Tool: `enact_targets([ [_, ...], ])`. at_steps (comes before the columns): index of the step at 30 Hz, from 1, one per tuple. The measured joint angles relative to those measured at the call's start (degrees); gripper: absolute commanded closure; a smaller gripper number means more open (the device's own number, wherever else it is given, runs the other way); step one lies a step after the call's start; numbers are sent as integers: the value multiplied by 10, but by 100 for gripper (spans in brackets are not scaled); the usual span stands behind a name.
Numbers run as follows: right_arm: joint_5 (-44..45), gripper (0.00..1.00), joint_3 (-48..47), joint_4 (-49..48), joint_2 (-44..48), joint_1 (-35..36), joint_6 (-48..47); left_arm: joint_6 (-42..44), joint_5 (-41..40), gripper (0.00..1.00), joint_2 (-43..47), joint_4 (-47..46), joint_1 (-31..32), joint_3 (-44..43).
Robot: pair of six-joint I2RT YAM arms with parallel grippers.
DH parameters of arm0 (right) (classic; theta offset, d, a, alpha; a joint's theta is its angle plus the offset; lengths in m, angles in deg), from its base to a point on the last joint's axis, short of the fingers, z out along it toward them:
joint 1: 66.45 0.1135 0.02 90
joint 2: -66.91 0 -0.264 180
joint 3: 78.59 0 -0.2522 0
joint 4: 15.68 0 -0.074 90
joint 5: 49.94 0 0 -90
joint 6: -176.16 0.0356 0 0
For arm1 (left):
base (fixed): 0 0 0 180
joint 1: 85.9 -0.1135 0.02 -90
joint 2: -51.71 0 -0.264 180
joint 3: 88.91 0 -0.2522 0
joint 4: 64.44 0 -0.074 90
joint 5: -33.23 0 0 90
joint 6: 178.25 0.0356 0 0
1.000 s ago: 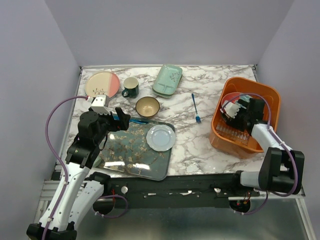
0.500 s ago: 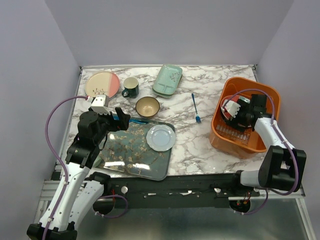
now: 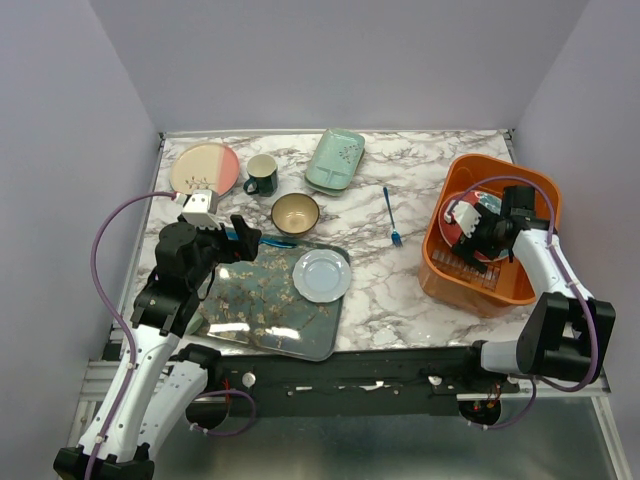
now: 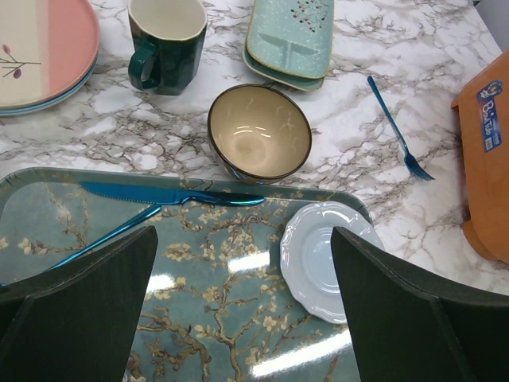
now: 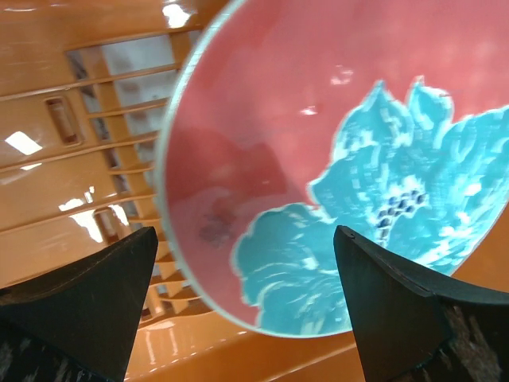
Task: Place the mixed dishes into the plastic bin
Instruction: Place the plate in the plastic bin, then move the plate to the center of the board.
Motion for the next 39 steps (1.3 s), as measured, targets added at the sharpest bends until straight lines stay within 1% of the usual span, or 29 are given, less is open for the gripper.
enact_targets([
  [9,-6,0,0,23,1,-4,12,0,1,1,0,0,0,0],
  [14,-47,0,-21,54,24,-9,58,0,14,1,-5,-5,-1,0],
  [21,-115,0,-44,58,78,-9,158,-1,54,1,-18,-15,-12,0],
  [27,-127,0,-43,35,102,-15,276,-19,99,1,-50,-31,-19,0],
  [34,-131,0,-43,15,139,-28,371,-67,150,1,-93,-70,-17,5],
  [39,-165,0,-68,20,159,-31,435,-92,154,1,-144,-73,9,-13],
])
